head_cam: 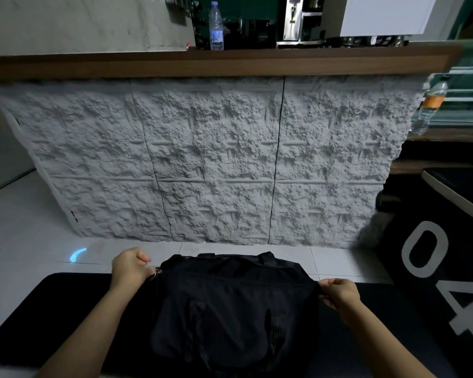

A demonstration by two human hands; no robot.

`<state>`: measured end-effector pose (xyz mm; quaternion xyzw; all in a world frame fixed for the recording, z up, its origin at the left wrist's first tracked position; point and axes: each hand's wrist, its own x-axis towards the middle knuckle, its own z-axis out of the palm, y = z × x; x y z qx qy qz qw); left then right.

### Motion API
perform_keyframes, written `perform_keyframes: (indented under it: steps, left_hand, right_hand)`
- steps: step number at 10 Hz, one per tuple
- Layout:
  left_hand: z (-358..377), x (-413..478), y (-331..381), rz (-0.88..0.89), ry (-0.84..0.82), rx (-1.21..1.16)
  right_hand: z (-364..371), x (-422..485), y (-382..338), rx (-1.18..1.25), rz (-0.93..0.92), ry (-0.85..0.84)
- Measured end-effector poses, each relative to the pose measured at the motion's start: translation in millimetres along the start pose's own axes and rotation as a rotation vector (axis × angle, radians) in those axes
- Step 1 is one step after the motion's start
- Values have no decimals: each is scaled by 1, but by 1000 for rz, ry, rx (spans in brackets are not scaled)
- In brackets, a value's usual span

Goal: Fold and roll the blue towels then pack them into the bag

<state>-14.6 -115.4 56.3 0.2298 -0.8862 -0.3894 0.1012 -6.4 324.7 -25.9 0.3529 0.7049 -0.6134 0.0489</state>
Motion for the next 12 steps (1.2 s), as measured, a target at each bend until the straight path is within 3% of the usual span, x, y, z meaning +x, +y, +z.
perform_keyframes:
  steps: [1, 2, 3, 4, 5, 6, 8, 9, 10, 11, 12]
  left_hand:
    - [13, -5, -12, 62, 6, 74]
    - [27, -16, -11, 191, 13, 276]
    - [41, -36, -1, 452, -105, 464]
    - [50, -58, 8, 552, -319, 723]
    - [52, -65, 10, 574, -395, 937]
    - [47, -56, 21, 669, -485, 1175]
    - [47, -19, 48, 814, -623, 1302]
    - [58, 5, 66, 704, -743, 1123]
    - [77, 30, 88, 497, -885, 927]
    - [91, 54, 107, 303, -1103, 849]
    - [90, 77, 134, 247, -1138, 820]
  right_hand:
    - [6, -10, -2, -159, -74, 66]
    - [12, -30, -11, -483, -234, 83]
    - [21, -54, -15, -896, -454, -14]
    - [37, -68, -14, -1203, -648, -163]
    - [51, -67, -2, -1360, -708, -253]
    - [56, -57, 8, -1457, -715, -240]
    - [60, -28, 7, -1506, -957, -151]
    - [60, -7, -6, -1380, -1198, -124]
    - [68, 8, -35, -1386, -1175, -124]
    - [80, 15, -75, -1452, -1032, -296]
    - [85, 14, -118, -1404, -728, -419]
